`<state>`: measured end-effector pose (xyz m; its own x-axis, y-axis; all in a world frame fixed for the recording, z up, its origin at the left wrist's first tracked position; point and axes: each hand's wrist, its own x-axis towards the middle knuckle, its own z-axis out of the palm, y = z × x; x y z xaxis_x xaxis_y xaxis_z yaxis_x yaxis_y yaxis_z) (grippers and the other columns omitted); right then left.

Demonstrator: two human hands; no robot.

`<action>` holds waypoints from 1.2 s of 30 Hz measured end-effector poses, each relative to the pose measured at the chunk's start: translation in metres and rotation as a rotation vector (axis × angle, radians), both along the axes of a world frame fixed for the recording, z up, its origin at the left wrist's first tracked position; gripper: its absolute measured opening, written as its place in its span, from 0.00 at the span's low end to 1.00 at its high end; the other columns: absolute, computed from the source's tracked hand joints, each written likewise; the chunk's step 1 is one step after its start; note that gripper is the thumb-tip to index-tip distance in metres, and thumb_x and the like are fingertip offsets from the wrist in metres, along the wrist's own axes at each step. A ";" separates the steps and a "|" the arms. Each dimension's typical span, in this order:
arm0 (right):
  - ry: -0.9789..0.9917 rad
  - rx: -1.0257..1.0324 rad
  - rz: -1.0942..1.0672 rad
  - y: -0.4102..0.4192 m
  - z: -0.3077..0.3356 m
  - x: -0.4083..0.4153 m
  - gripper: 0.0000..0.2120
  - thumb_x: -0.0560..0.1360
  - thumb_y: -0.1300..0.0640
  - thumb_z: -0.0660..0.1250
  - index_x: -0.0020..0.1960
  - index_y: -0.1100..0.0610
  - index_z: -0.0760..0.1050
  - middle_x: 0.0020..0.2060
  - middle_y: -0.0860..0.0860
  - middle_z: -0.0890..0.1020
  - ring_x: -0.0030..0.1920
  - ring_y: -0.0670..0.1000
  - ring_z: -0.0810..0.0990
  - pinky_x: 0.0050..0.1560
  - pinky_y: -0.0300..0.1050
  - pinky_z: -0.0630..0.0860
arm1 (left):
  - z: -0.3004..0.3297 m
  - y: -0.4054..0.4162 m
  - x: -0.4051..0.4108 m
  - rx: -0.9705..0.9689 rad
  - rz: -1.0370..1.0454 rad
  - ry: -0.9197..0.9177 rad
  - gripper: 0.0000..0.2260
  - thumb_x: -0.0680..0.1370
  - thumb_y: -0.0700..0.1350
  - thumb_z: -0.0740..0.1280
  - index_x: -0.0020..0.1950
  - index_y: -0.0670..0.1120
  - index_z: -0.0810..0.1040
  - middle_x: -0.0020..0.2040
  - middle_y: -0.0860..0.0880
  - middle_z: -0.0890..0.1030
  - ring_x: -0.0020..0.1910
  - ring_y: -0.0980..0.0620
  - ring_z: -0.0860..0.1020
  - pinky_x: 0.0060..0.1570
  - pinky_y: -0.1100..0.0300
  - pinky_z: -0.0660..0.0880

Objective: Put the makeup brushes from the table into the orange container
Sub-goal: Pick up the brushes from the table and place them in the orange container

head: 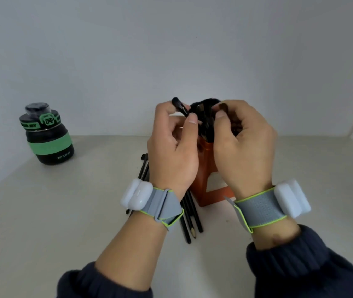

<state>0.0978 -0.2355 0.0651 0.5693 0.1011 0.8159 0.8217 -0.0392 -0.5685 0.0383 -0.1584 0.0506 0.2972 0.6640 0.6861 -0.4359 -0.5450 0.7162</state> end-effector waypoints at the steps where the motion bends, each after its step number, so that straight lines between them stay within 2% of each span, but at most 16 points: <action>1: 0.008 -0.008 -0.014 0.000 0.000 0.000 0.07 0.77 0.58 0.66 0.47 0.55 0.83 0.38 0.53 0.82 0.43 0.56 0.80 0.45 0.50 0.75 | -0.001 0.000 0.000 0.009 0.003 0.005 0.03 0.78 0.52 0.62 0.49 0.54 0.72 0.32 0.50 0.77 0.30 0.41 0.74 0.32 0.42 0.75; 3: 0.009 -0.033 -0.045 0.000 0.000 -0.001 0.08 0.77 0.56 0.67 0.45 0.53 0.85 0.38 0.54 0.79 0.44 0.56 0.78 0.46 0.49 0.73 | -0.002 0.000 0.001 0.024 0.032 0.026 0.08 0.79 0.53 0.61 0.46 0.50 0.73 0.32 0.41 0.74 0.30 0.38 0.72 0.31 0.43 0.73; 4: 0.007 -0.049 -0.062 0.000 -0.001 -0.001 0.08 0.78 0.54 0.67 0.44 0.52 0.85 0.38 0.54 0.78 0.45 0.56 0.78 0.47 0.50 0.72 | -0.003 0.001 0.002 0.030 0.045 0.040 0.08 0.78 0.53 0.61 0.44 0.50 0.73 0.32 0.40 0.74 0.30 0.39 0.72 0.31 0.44 0.73; 6: 0.001 -0.086 -0.101 -0.001 0.000 -0.001 0.11 0.78 0.52 0.67 0.42 0.52 0.85 0.37 0.54 0.77 0.45 0.56 0.76 0.49 0.53 0.71 | -0.004 0.002 0.003 0.039 0.064 0.088 0.07 0.78 0.52 0.63 0.43 0.52 0.76 0.33 0.46 0.75 0.31 0.45 0.74 0.33 0.45 0.76; 9: -0.019 -0.096 -0.093 -0.002 0.000 -0.001 0.13 0.78 0.53 0.67 0.38 0.55 0.84 0.34 0.55 0.74 0.41 0.57 0.75 0.45 0.55 0.72 | -0.005 0.007 0.004 0.087 0.160 0.176 0.06 0.78 0.50 0.66 0.47 0.50 0.81 0.41 0.52 0.77 0.36 0.52 0.77 0.39 0.54 0.78; 12: -0.023 -0.060 -0.050 -0.001 0.000 -0.003 0.11 0.77 0.56 0.68 0.38 0.57 0.84 0.32 0.52 0.71 0.38 0.54 0.73 0.40 0.46 0.68 | -0.004 0.012 0.004 0.069 0.170 0.210 0.04 0.79 0.47 0.68 0.49 0.53 0.82 0.45 0.55 0.78 0.38 0.56 0.78 0.38 0.65 0.75; 15: -0.007 -0.031 -0.021 0.002 0.000 -0.005 0.05 0.75 0.59 0.69 0.45 0.55 0.84 0.33 0.47 0.69 0.37 0.48 0.73 0.39 0.37 0.64 | -0.002 0.016 0.005 -0.005 0.146 0.217 0.04 0.78 0.47 0.68 0.49 0.53 0.83 0.45 0.56 0.78 0.38 0.56 0.78 0.40 0.60 0.77; 18: -0.003 -0.003 -0.003 0.002 -0.001 -0.005 0.06 0.74 0.61 0.69 0.49 0.55 0.84 0.37 0.48 0.72 0.38 0.48 0.75 0.41 0.35 0.68 | 0.000 0.018 0.004 -0.054 0.101 0.210 0.05 0.79 0.45 0.68 0.48 0.50 0.85 0.46 0.53 0.80 0.39 0.54 0.77 0.44 0.54 0.78; 20: -0.015 -0.016 0.006 0.002 -0.001 -0.007 0.08 0.75 0.61 0.69 0.51 0.56 0.85 0.39 0.50 0.74 0.41 0.49 0.76 0.43 0.36 0.69 | 0.000 0.019 0.002 -0.050 0.076 0.220 0.07 0.79 0.44 0.67 0.43 0.52 0.83 0.45 0.52 0.80 0.40 0.52 0.77 0.45 0.52 0.77; 24: -0.006 0.018 0.052 0.001 -0.001 -0.011 0.10 0.74 0.62 0.69 0.53 0.55 0.83 0.42 0.49 0.74 0.42 0.50 0.78 0.46 0.34 0.73 | -0.004 0.023 -0.004 -0.039 0.041 0.232 0.08 0.77 0.46 0.65 0.42 0.57 0.81 0.43 0.54 0.79 0.39 0.51 0.78 0.45 0.54 0.76; 25: -0.019 0.038 0.053 0.000 -0.001 -0.012 0.10 0.73 0.63 0.68 0.52 0.55 0.83 0.43 0.48 0.74 0.43 0.52 0.79 0.47 0.36 0.74 | -0.006 0.026 -0.007 -0.043 0.038 0.231 0.08 0.77 0.46 0.64 0.43 0.57 0.81 0.41 0.54 0.79 0.38 0.52 0.77 0.44 0.54 0.76; 27: -0.085 0.082 0.007 -0.001 -0.001 -0.014 0.09 0.73 0.64 0.68 0.50 0.57 0.83 0.44 0.48 0.73 0.46 0.56 0.78 0.48 0.45 0.75 | -0.009 0.035 -0.012 -0.057 0.041 0.223 0.09 0.77 0.43 0.64 0.44 0.57 0.81 0.40 0.55 0.80 0.36 0.56 0.77 0.41 0.55 0.76; 29: -0.189 0.130 -0.026 -0.003 -0.002 -0.016 0.08 0.72 0.66 0.68 0.48 0.59 0.83 0.44 0.49 0.73 0.45 0.56 0.76 0.46 0.49 0.74 | -0.012 0.049 -0.018 -0.060 0.070 0.249 0.11 0.78 0.40 0.64 0.45 0.55 0.81 0.39 0.56 0.82 0.35 0.59 0.77 0.42 0.56 0.76; 32: -0.312 0.112 0.081 -0.003 -0.005 -0.022 0.06 0.72 0.68 0.67 0.46 0.62 0.83 0.42 0.50 0.76 0.40 0.55 0.77 0.43 0.46 0.74 | -0.018 0.071 -0.031 0.002 0.125 0.413 0.11 0.77 0.39 0.65 0.44 0.56 0.80 0.38 0.55 0.82 0.37 0.57 0.80 0.46 0.56 0.76; 34: -0.349 0.041 0.150 0.002 -0.010 -0.031 0.07 0.73 0.68 0.67 0.47 0.63 0.82 0.40 0.53 0.79 0.39 0.52 0.77 0.44 0.40 0.72 | -0.023 0.084 -0.039 0.081 0.167 0.594 0.09 0.76 0.41 0.67 0.44 0.55 0.79 0.39 0.53 0.82 0.41 0.49 0.81 0.48 0.55 0.77; 36: -0.349 -0.053 0.214 0.008 -0.016 -0.042 0.08 0.73 0.67 0.68 0.49 0.62 0.82 0.40 0.54 0.79 0.39 0.51 0.77 0.44 0.38 0.72 | -0.027 0.094 -0.047 0.172 0.234 0.788 0.06 0.75 0.44 0.68 0.43 0.56 0.78 0.41 0.54 0.82 0.41 0.48 0.80 0.45 0.56 0.75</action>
<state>0.0563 -0.2277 0.0494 0.2211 0.2348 0.9466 0.9575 0.1319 -0.2564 -0.0087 -0.0643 0.0235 0.5992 0.6732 0.4333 0.2950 -0.6888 0.6622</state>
